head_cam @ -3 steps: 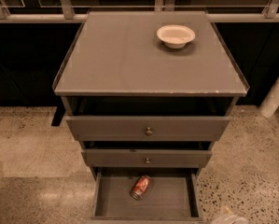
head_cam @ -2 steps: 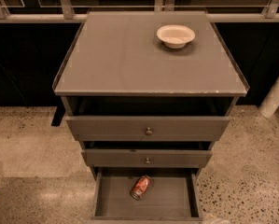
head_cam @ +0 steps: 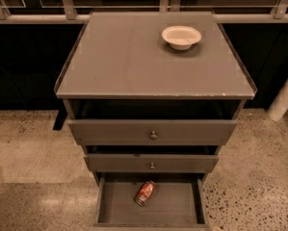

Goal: Pick coke can from bottom drawer and place on counter

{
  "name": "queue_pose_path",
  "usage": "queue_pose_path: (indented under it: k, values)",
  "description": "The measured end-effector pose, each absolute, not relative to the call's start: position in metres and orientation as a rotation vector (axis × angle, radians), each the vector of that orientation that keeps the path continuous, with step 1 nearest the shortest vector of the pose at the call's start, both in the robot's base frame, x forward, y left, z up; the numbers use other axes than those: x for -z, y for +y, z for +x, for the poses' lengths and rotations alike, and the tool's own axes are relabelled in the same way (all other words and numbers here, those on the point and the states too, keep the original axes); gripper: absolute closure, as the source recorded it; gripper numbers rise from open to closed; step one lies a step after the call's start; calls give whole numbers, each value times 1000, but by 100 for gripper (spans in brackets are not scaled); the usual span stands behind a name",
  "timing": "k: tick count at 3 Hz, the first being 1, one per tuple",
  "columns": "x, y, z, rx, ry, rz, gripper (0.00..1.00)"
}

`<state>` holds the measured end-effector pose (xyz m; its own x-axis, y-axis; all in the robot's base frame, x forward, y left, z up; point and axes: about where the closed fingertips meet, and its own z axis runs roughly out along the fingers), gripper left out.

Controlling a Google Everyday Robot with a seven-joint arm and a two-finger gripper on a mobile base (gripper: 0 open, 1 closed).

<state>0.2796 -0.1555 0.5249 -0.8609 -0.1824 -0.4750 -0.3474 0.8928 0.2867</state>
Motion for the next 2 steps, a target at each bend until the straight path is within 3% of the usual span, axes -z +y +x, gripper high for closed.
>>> queue_pose_path:
  k: [2]
  values:
    - [-452, -152, 308, -561, 2577, -365, 0]
